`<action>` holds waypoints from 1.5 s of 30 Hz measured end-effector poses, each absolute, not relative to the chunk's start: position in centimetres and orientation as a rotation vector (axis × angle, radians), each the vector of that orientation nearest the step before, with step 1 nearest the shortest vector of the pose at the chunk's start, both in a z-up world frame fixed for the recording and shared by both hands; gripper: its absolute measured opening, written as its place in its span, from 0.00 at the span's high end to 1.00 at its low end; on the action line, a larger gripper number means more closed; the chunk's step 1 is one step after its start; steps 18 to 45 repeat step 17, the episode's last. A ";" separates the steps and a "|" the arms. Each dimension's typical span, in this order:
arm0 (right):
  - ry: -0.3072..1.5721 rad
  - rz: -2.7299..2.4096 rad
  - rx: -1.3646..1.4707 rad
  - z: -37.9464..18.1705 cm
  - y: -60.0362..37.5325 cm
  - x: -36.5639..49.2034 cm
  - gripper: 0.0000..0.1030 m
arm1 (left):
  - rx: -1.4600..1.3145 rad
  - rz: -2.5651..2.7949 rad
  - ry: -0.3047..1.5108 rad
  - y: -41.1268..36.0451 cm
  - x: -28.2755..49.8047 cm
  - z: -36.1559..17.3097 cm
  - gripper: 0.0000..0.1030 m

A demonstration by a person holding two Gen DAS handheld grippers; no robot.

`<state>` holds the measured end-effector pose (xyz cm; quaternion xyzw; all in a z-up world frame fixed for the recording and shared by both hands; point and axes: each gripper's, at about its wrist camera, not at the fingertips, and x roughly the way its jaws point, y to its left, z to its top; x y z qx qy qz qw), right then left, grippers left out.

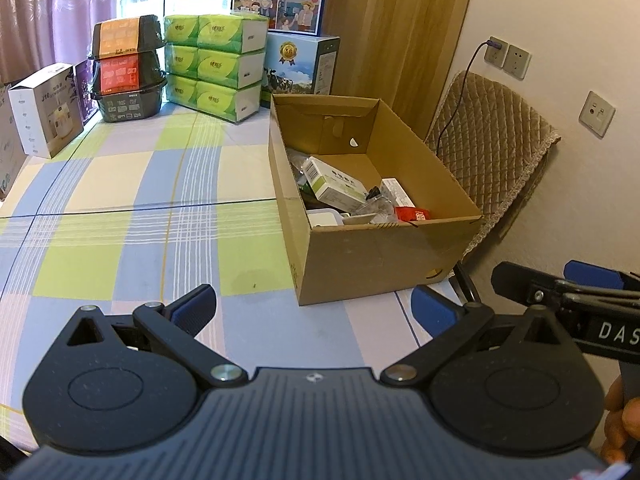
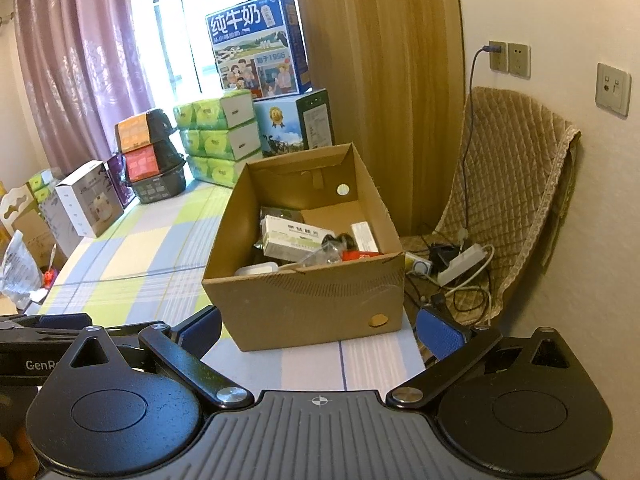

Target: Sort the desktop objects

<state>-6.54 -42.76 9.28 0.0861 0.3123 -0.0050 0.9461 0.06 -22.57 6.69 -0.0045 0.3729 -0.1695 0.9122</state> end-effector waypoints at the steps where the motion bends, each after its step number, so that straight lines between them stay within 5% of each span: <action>1: 0.635 -0.010 0.176 9.3 -42.8 -6.6 0.02 | -0.008 -0.350 0.767 -22.6 0.0 6.7 0.01; 45: 0.647 -0.021 0.174 9.0 -42.9 -6.6 0.02 | -0.024 -0.332 0.750 -22.3 0.3 6.5 0.01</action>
